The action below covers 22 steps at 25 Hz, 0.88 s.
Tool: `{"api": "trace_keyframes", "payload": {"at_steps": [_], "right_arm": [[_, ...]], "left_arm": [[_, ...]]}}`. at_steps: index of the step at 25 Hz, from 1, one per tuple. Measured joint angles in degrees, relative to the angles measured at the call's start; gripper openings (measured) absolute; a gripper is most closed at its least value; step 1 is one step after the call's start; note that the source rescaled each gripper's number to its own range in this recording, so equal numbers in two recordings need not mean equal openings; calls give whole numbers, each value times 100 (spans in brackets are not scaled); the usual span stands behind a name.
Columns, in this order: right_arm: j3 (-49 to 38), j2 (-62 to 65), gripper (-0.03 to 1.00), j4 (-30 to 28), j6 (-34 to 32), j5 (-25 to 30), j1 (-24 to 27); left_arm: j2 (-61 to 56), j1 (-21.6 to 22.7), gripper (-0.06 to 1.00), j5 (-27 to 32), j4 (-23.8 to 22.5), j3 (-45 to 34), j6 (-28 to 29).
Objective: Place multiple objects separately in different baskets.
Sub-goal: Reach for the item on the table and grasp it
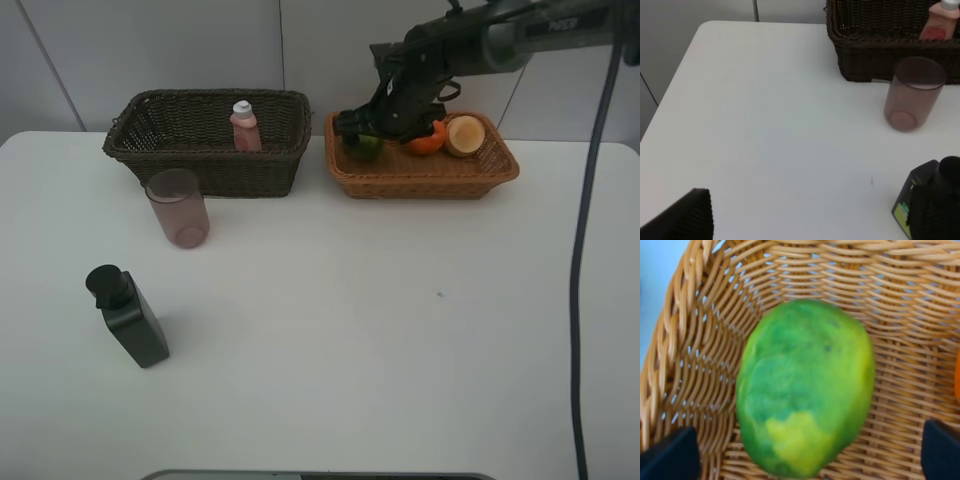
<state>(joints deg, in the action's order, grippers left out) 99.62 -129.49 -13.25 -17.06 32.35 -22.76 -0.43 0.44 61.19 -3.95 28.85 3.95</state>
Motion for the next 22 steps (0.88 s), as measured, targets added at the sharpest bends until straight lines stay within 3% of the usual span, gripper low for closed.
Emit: {"api": "trace_keyframes", "payload": {"at_steps": [10,22], "right_arm": [[0,412,89,-20,0,309,-5],[0,990,89,-197,0,1287,-300]], "left_arm": [[0,0,100,0,0,0,0],[0,0,100,0,0,0,0]]}}
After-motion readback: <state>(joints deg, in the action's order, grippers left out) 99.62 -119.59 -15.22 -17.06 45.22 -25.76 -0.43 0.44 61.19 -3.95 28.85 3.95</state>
